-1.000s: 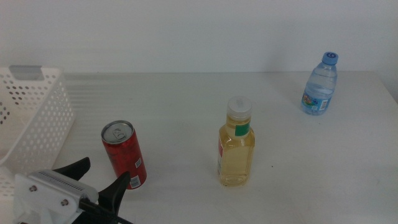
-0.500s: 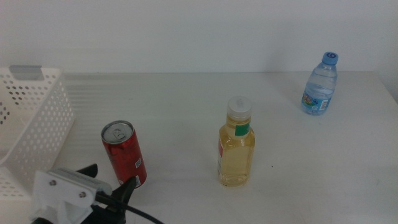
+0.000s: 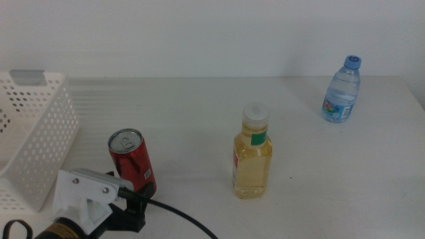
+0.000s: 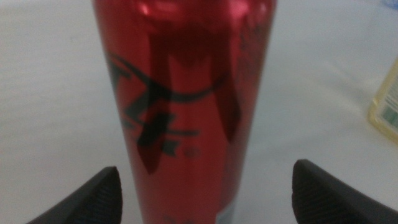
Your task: Use arms to grab the bottles and put them into the dustbin to the left of the table.
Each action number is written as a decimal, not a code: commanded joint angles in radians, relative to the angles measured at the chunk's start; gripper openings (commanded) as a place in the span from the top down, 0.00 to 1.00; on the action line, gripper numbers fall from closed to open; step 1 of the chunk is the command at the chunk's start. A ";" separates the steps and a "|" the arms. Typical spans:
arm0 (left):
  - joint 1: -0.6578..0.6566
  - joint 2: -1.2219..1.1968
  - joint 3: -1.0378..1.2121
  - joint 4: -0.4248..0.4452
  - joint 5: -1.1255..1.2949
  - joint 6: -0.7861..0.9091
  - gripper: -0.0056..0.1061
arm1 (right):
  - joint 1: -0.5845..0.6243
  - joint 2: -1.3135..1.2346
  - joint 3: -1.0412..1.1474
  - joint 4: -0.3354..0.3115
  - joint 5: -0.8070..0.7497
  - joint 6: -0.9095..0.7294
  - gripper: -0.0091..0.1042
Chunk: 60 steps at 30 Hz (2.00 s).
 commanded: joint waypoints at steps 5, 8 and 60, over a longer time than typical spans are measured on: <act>0.087 -0.003 -0.053 0.065 -0.161 -0.034 0.14 | -0.006 -0.027 -0.024 -0.010 -0.080 -0.010 0.27; 0.136 0.024 -0.076 0.145 -0.177 -0.061 0.14 | -0.006 -0.027 -0.024 -0.010 -0.080 -0.010 0.27; 0.173 -0.149 -0.260 0.272 0.168 -0.098 0.99 | -0.006 -0.027 -0.024 -0.010 -0.080 -0.010 0.27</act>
